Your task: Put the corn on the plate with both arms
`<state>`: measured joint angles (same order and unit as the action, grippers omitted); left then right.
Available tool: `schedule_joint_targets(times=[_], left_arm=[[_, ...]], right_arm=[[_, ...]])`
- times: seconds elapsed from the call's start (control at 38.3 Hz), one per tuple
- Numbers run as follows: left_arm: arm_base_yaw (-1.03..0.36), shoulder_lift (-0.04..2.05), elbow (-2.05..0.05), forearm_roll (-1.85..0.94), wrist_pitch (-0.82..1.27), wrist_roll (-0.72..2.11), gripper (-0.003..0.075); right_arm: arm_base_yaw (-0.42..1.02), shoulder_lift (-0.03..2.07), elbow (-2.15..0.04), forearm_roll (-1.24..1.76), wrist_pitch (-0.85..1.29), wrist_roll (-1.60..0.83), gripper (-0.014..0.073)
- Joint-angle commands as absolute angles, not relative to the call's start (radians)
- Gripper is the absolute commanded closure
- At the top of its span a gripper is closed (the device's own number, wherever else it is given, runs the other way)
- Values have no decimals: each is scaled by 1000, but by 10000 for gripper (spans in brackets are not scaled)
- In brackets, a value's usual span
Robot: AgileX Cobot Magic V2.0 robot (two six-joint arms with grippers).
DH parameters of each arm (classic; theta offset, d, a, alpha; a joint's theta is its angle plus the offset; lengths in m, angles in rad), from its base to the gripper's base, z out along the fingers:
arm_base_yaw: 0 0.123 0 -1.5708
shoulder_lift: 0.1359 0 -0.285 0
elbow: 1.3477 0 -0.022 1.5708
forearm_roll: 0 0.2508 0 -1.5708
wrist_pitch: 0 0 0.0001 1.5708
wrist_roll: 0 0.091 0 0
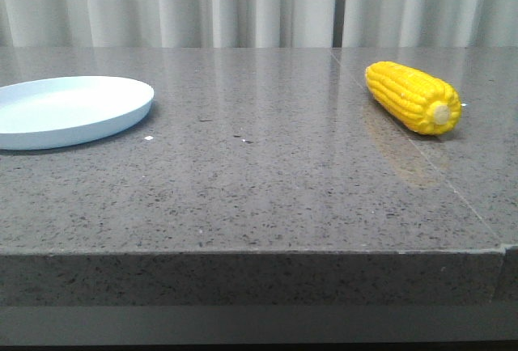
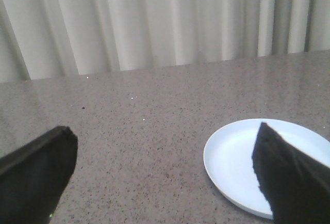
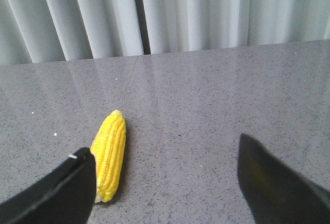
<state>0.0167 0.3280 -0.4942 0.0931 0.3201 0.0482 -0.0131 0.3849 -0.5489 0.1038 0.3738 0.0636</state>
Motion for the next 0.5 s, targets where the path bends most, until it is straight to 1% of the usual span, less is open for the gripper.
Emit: schedule_joint_targets(times=[0.0, 0.13, 0.24, 0.47], left_arm=[[18, 362, -533, 80, 207, 46, 95], [18, 479, -581, 52, 221, 46, 104], [2, 623, -667, 31, 292, 46, 104], [-101, 1029, -992, 18, 662, 46, 104]], right_arm=[[-20, 398, -584, 111, 297, 55, 1], [-20, 398, -584, 111, 297, 55, 1], [-20, 398, -584, 111, 297, 55, 1], [-20, 398, -584, 111, 297, 55, 1]])
